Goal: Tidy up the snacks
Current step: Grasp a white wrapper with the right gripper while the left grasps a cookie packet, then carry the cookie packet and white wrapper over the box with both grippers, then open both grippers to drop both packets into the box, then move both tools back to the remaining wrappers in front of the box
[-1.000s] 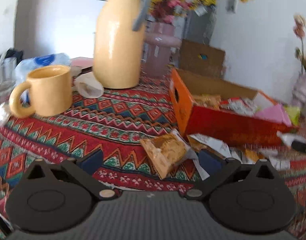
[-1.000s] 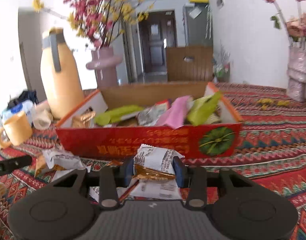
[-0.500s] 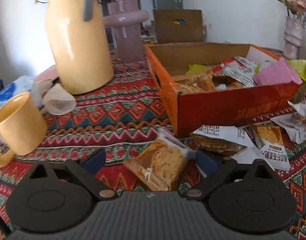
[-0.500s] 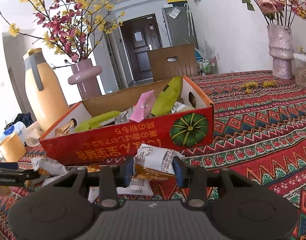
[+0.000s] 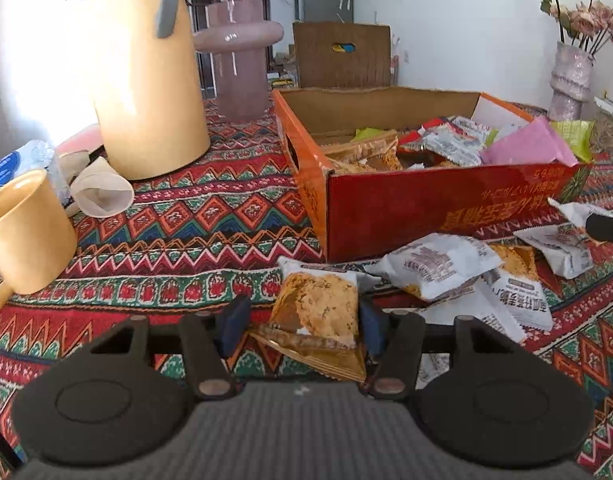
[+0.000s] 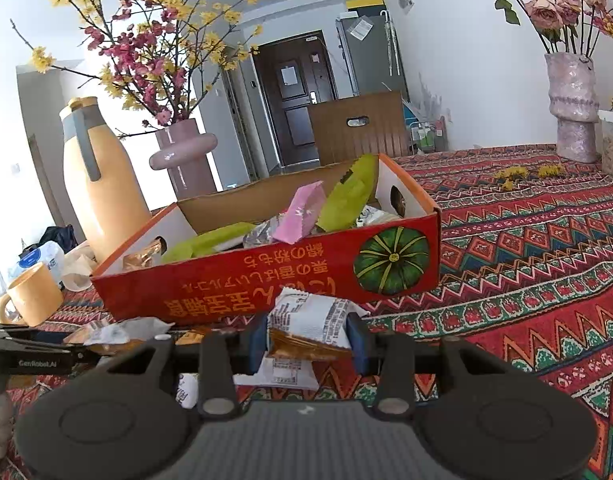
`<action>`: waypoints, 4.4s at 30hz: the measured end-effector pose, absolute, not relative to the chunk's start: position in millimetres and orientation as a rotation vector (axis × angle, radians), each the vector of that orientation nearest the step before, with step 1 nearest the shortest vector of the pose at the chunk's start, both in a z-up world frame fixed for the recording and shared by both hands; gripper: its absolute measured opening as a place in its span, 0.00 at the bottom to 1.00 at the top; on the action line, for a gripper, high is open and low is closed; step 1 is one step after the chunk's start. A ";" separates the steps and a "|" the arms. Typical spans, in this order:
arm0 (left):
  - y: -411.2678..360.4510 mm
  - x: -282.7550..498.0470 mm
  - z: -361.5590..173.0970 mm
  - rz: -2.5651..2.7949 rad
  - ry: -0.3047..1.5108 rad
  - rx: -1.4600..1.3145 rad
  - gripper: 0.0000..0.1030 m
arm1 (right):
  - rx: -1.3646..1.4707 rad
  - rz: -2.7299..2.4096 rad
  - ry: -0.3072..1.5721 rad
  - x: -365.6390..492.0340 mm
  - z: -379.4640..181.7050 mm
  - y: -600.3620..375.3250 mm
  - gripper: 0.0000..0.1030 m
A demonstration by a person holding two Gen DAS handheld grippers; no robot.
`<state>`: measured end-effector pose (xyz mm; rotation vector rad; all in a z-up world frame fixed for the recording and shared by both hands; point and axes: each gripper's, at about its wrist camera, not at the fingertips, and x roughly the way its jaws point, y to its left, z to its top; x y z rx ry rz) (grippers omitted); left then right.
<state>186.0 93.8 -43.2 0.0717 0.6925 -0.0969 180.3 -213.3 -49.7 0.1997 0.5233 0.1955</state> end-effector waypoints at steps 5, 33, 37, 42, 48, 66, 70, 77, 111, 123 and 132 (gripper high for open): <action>92.9 171.2 -39.7 -0.086 0.671 0.035 0.44 | 0.194 0.204 0.518 178.7 -49.3 -212.2 0.39; 99.8 118.4 10.3 -0.013 0.470 -0.061 0.42 | 0.149 0.247 0.381 142.6 -19.4 -205.9 0.39; 91.2 123.2 25.6 -0.021 0.422 -0.067 0.42 | 0.134 0.259 0.339 144.0 -5.1 -202.4 0.39; 78.0 139.7 37.9 -0.034 0.394 -0.077 0.42 | 0.122 0.262 0.291 156.3 11.5 -199.0 0.39; 62.1 169.3 45.9 -0.035 0.378 -0.089 0.42 | 0.097 0.256 0.256 183.2 27.4 -193.6 0.39; 31.5 253.6 13.1 0.007 0.427 -0.102 0.42 | 0.110 0.194 0.320 270.7 4.0 -186.3 0.39; 34.2 251.9 12.4 0.011 0.427 -0.116 0.46 | 0.078 0.178 0.334 274.0 -1.8 -181.3 0.40; 36.2 237.6 16.1 0.066 0.344 -0.129 0.98 | 0.078 0.164 0.330 267.3 -2.5 -183.5 0.71; 53.5 158.3 30.8 0.100 0.339 -0.135 1.00 | 0.084 0.195 0.252 184.2 24.5 -190.5 1.00; 85.4 132.4 -13.4 0.138 0.435 -0.120 1.00 | 0.070 0.178 0.454 163.4 -25.1 -195.8 1.00; 90.1 134.1 -34.7 0.113 0.452 -0.137 1.00 | 0.112 0.160 0.556 176.9 -52.6 -199.6 1.00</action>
